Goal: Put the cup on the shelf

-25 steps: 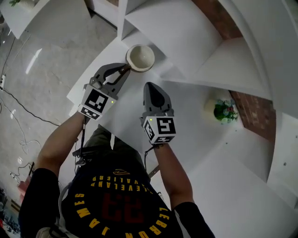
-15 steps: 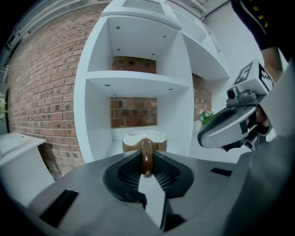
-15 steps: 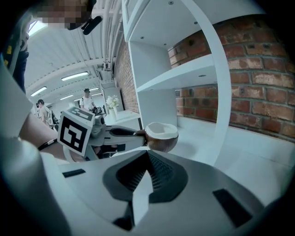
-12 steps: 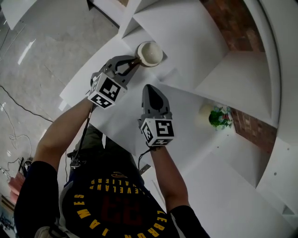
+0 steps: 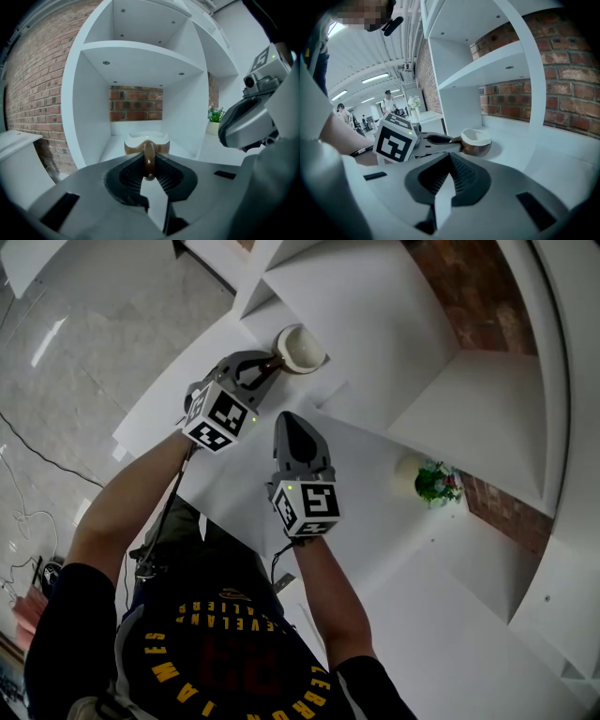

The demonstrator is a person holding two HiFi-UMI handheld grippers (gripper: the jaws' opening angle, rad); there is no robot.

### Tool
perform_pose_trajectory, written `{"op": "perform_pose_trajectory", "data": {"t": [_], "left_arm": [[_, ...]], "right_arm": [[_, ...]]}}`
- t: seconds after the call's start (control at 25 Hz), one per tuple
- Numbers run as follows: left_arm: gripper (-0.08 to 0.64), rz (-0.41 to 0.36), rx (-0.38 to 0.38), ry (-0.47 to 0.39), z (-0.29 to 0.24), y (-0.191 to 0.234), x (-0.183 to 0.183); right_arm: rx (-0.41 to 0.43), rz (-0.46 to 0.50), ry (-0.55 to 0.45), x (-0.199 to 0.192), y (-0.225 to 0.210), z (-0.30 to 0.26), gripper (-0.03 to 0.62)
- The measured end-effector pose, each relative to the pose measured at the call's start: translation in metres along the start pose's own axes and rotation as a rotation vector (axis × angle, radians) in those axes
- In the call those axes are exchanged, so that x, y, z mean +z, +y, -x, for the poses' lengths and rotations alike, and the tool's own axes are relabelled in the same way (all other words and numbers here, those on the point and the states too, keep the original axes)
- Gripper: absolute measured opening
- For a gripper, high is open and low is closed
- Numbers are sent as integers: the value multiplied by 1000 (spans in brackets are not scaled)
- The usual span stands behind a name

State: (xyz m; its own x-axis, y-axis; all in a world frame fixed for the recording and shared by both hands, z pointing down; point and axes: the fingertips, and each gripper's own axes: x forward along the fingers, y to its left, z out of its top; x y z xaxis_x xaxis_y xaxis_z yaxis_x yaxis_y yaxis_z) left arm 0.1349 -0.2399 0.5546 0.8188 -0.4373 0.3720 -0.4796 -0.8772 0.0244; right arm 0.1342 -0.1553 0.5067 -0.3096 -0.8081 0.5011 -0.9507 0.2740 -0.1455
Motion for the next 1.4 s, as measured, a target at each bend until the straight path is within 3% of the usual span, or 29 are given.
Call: {"op": "perform_pose_trajectory", "data": {"t": [0.32,0.88,1.08,1.24,1.4], "left_arm": [[48,11,4,23,-18,3,5],[48,18,40,79,-37,9,-2],[146,34,37,49,-37,4,8],[166,37,32,59,-36,1,7],[173,91,50,63,-24,8,2]], "right_arm": [[0,-55,15,-13,-4,-2,6],[-3,-39,17,-15,-10,6,6],[2,-39,12,-14,-10,9,6],[1,-40,4,-13,-10,11,6],[3,-43,-4,-12,-8,12,6]]}}
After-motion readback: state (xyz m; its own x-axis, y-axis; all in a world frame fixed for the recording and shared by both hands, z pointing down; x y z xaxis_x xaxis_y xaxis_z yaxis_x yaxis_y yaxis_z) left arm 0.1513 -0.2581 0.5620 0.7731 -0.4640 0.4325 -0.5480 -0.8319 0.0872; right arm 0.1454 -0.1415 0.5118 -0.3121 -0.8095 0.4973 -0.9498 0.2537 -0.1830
